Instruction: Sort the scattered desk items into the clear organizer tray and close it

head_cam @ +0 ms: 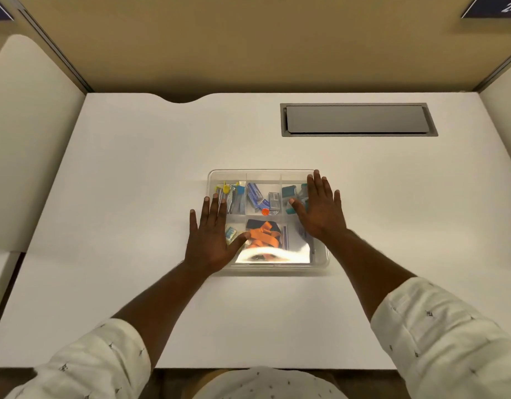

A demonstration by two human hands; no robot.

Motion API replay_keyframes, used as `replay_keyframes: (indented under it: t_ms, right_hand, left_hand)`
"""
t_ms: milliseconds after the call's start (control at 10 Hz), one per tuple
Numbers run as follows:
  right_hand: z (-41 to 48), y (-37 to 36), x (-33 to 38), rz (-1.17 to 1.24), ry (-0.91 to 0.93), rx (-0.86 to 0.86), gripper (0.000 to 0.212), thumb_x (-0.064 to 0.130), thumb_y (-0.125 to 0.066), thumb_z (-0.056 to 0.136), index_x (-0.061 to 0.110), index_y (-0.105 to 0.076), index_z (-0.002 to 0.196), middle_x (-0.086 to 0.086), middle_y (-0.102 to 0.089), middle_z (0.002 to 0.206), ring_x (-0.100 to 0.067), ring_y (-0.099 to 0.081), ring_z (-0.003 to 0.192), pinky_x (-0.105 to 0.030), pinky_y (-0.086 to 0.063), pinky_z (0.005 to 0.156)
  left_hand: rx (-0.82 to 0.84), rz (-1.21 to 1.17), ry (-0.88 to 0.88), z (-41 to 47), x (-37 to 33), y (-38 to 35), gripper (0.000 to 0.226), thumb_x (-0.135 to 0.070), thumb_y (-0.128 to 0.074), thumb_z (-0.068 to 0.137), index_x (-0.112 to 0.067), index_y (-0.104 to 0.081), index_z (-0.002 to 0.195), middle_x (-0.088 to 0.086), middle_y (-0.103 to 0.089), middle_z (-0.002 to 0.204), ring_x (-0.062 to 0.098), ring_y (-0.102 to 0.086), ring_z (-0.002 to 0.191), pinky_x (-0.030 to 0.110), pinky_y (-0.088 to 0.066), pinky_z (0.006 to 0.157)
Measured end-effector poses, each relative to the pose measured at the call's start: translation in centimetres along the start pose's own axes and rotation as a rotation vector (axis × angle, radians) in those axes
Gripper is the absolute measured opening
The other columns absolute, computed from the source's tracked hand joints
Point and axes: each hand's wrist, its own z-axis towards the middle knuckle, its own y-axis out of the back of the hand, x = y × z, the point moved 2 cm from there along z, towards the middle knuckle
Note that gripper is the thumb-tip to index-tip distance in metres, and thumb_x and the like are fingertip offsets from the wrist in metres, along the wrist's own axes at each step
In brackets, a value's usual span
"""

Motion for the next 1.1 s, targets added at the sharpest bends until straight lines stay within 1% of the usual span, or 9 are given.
replay_keyframes:
  t_ms: [100, 200, 300, 500, 600, 800, 900, 1000, 1100]
  right_hand:
    - [-0.1, -0.4, -0.1, 0.016, 0.012, -0.009, 0.087, 0.072, -0.020, 0.092, 0.019, 0.004, 0.158, 0.001, 0.013, 0.166, -0.023, 0.004, 0.153, -0.055, -0.006, 0.122]
    - [0.1, -0.7, -0.2, 0.050, 0.022, -0.036, 0.086, 0.070, -0.027, 0.094, 0.018, 0.000, 0.158, 0.000, 0.010, 0.166, -0.026, -0.003, 0.153, -0.054, -0.010, 0.122]
    - [0.1, -0.8, -0.2, 0.051, 0.029, -0.057, 0.087, 0.071, -0.028, 0.094, 0.019, 0.000, 0.157, 0.000, 0.008, 0.166, -0.027, -0.007, 0.153, -0.054, -0.011, 0.122]
    - [0.2, -1.2, -0.4, 0.013, 0.021, -0.047, 0.089, 0.075, -0.022, 0.093, 0.021, 0.006, 0.157, 0.002, 0.013, 0.166, -0.027, 0.001, 0.153, -0.054, -0.005, 0.122]
    - [0.2, -0.9, -0.3, -0.039, 0.022, -0.034, 0.091, 0.078, -0.019, 0.091, 0.021, 0.008, 0.157, 0.000, 0.014, 0.166, -0.025, 0.010, 0.153, -0.056, -0.001, 0.122]
    - [-0.9, -0.1, 0.2, -0.033, 0.055, -0.085, 0.092, 0.078, -0.014, 0.089, 0.020, 0.007, 0.157, -0.002, 0.012, 0.166, -0.021, 0.011, 0.152, -0.052, 0.000, 0.123]
    - [-1.7, 0.2, 0.7, -0.016, 0.094, -0.111, 0.092, 0.078, -0.013, 0.089, 0.020, 0.008, 0.157, -0.001, 0.013, 0.166, -0.020, 0.011, 0.152, -0.051, 0.001, 0.123]
    - [-2.4, 1.2, 1.8, -0.011, 0.131, -0.172, 0.091, 0.077, -0.014, 0.091, 0.019, 0.009, 0.157, -0.001, 0.013, 0.166, -0.019, 0.012, 0.152, -0.050, -0.001, 0.123]
    - [-2.6, 2.0, 2.1, -0.022, 0.153, -0.207, 0.091, 0.076, -0.014, 0.091, 0.018, 0.009, 0.157, -0.002, 0.013, 0.166, -0.019, 0.011, 0.152, -0.050, -0.001, 0.123]
  left_hand:
    - [0.007, 0.022, 0.008, -0.1, -0.1, -0.2, 0.098, -0.082, -0.018, 0.086, -0.018, 0.005, 0.157, 0.003, 0.009, 0.165, 0.021, 0.012, 0.151, 0.056, -0.004, 0.121]
    - [0.017, 0.022, 0.019, -0.1, -0.4, -0.3, 0.099, -0.083, -0.019, 0.086, -0.019, 0.005, 0.157, 0.002, 0.009, 0.165, 0.020, 0.012, 0.151, 0.055, -0.002, 0.121]
    - [0.014, 0.024, 0.022, -0.1, -0.3, -0.5, 0.099, -0.082, -0.021, 0.086, -0.019, 0.005, 0.157, 0.002, 0.009, 0.165, 0.019, 0.012, 0.151, 0.055, -0.002, 0.121]
    - [0.017, 0.028, 0.019, -0.1, -0.4, -0.5, 0.100, -0.082, -0.023, 0.085, -0.018, 0.005, 0.157, 0.002, 0.008, 0.165, 0.020, 0.012, 0.151, 0.054, -0.001, 0.121]
    - [0.033, 0.050, 0.017, -0.2, -0.4, -0.1, 0.101, -0.083, -0.019, 0.085, -0.017, 0.004, 0.157, 0.003, 0.007, 0.165, 0.021, 0.011, 0.151, 0.055, -0.001, 0.121]
    - [0.038, 0.047, 0.011, 0.1, -0.3, 0.5, 0.103, -0.083, -0.020, 0.085, -0.014, 0.008, 0.156, 0.005, 0.008, 0.165, 0.021, 0.012, 0.151, 0.052, -0.003, 0.122]
    - [0.016, 0.038, -0.028, 0.2, -0.5, 1.2, 0.103, -0.083, -0.021, 0.086, -0.013, 0.008, 0.156, 0.005, 0.008, 0.165, 0.021, 0.012, 0.151, 0.050, -0.003, 0.123]
    - [-0.042, 0.001, -0.053, 1.6, -0.8, 3.0, 0.103, -0.082, -0.021, 0.087, -0.010, 0.004, 0.156, 0.009, 0.007, 0.164, 0.022, 0.012, 0.151, 0.047, -0.003, 0.123]
    - [-0.070, 0.024, -0.064, 2.5, -1.0, 4.4, 0.102, -0.081, -0.022, 0.087, -0.009, 0.005, 0.156, 0.009, 0.009, 0.164, 0.021, 0.013, 0.151, 0.045, -0.001, 0.123]
